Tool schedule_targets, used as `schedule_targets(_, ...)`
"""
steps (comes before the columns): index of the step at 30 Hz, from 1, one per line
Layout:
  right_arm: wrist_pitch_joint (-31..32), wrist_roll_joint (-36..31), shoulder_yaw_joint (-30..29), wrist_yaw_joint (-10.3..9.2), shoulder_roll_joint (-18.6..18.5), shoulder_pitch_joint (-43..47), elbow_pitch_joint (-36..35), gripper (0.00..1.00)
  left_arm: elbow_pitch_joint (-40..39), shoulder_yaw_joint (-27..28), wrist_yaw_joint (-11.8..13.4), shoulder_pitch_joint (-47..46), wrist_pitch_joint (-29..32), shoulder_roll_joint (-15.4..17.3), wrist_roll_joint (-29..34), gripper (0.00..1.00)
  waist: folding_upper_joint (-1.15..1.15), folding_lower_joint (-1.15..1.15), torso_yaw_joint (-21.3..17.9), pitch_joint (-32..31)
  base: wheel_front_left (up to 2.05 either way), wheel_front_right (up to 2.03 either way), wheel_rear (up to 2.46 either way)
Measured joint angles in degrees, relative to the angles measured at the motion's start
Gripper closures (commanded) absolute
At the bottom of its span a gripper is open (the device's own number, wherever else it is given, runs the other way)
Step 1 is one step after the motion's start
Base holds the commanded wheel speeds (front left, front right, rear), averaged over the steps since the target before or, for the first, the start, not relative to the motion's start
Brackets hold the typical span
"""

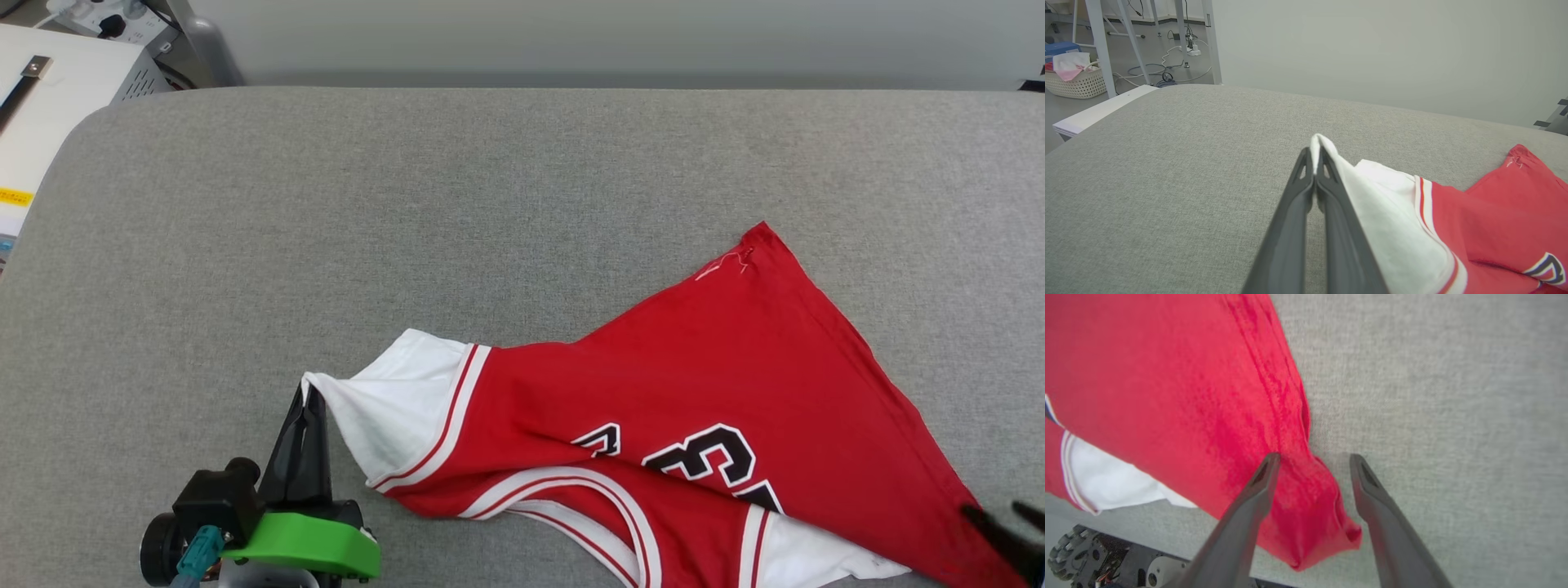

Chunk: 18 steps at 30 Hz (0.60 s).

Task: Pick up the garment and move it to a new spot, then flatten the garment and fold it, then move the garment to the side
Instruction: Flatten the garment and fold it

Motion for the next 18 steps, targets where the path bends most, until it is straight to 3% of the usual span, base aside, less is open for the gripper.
schedule_targets(10,-3.5,-8.7,-13.5,-0.01,1.2,-12.5,-12.0,0.0,-0.8,-1.2,0.0,-0.2,0.0,0.0,0.0,1.0,0.0,0.0,0.9,0.9,0.0,0.0,0.0)
schedule_targets(14,1.3,-10.1,-12.2,-0.01,1.2,-19.6,-16.1,0.0,-1.3,-2.4,0.0,-1.1,0.0,0.0,0.0,1.0,0.0,0.0,2.0,1.8,0.0,0.0,0.0)
schedule_targets(18,9.2,-9.9,-6.5,-0.01,-0.3,-26.9,-17.2,0.0,-1.7,-3.9,0.1,-2.5,0.0,0.0,-0.1,1.0,0.0,0.0,3.4,3.2,0.0,0.0,0.0)
